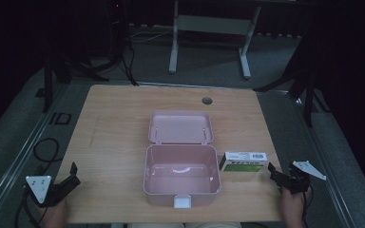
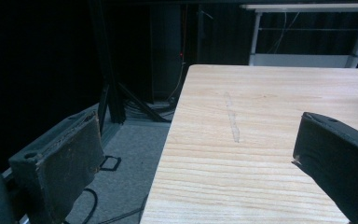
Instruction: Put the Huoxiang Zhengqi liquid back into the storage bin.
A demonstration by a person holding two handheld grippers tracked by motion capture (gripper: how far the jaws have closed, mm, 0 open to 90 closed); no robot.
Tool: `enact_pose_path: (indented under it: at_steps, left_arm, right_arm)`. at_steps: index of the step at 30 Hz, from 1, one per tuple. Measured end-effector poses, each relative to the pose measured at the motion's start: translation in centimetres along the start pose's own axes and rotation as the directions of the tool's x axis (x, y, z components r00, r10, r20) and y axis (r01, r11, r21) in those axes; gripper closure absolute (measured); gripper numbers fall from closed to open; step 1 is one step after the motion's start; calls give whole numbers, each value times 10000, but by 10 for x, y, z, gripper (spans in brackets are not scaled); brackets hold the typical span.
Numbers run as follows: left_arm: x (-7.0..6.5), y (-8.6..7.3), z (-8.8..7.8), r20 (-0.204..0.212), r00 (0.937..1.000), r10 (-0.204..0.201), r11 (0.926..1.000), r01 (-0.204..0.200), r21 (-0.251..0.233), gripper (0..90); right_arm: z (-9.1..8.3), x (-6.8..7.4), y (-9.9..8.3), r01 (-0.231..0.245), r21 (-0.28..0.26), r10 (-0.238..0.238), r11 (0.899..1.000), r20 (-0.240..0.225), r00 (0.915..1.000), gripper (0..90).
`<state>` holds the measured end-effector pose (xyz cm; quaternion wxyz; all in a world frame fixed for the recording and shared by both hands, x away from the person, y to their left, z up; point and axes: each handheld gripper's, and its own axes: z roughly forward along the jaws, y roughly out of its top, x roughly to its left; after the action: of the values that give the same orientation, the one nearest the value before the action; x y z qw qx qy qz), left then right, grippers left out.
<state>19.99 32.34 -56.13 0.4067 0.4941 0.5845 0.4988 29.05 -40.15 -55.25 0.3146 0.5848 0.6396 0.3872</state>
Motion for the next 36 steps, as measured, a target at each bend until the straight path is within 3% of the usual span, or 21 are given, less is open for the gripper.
enact_pose_path:
  at_steps: [12, 15, 16, 18, 19, 20, 21, 23, 24, 28, 32, 35, 36]
  left_arm:
    - [-1, 0, 0, 30, 10000, 71, 10000, -71, 54, 16]
    - [0, 0, 0, 81, 10000, 14, 10000, -14, 35, 16]
    - [0, 0, 0, 93, 10000, 1, 10000, -1, 33, 16]
    - [0, 0, 0, 118, 9999, -31, 10000, 30, 42, 17]
    - [0, 0, 0, 123, 9999, -35, 10000, 35, 44, 16]
    - [0, 0, 0, 138, 9999, -28, 10000, 27, 43, 17]
    - [0, 0, 0, 147, 9999, -24, 10000, 24, 46, 16]
    - [0, 0, 0, 157, 9999, -17, 10000, 17, 51, 16]
    - [0, 0, 1, 160, 9999, -17, 10000, 16, 53, 16]
    - [0, 0, 1, 176, 9998, -9, 10000, 8, 68, 16]
    - [1, 0, 1, 181, 9998, -33, 10000, 32, 72, 16]
    - [1, 1, 1, 200, 9998, -22, 10000, 21, 88, 16]
    - [1, 1, 1, 202, 9998, -19, 10000, 17, 87, 16]
  right_arm:
    - [4, 1, 2, 495, 612, -444, 9969, -823, 9956, 97]
    - [3, -3, 3, 457, 901, -324, 9949, -1439, 9891, 97]
    - [3, -5, 3, 471, 1024, -280, 9936, -1805, 9832, 96]
    - [1, -6, 2, 619, 1094, -398, 9921, -1939, 9802, 96]
    - [1, -6, 2, 800, 1247, -499, 9890, -2278, 9724, 97]
    - [0, -6, 1, 917, 1215, -623, 9884, -2270, 9719, 96]
    - [0, -5, 1, 1085, 1280, -735, 9858, -2523, 9648, 96]
    - [-2, -4, 0, 1354, 1364, -964, 9814, -2597, 9609, 97]
    - [-2, -4, 0, 1395, 1493, -927, 9789, -2838, 9544, 96]
    - [-3, 0, -2, 2155, 2012, -1448, 9556, -3161, 9376, 97]
    - [-6, 1, -3, 2613, 2240, -1635, 9389, -3778, 9113, 97]
    - [-7, 3, -3, 2953, 2390, -1918, 9250, -3772, 9060, 97]
    - [-8, 4, -3, 3250, 2555, -2049, 9105, -4040, 8915, 97]
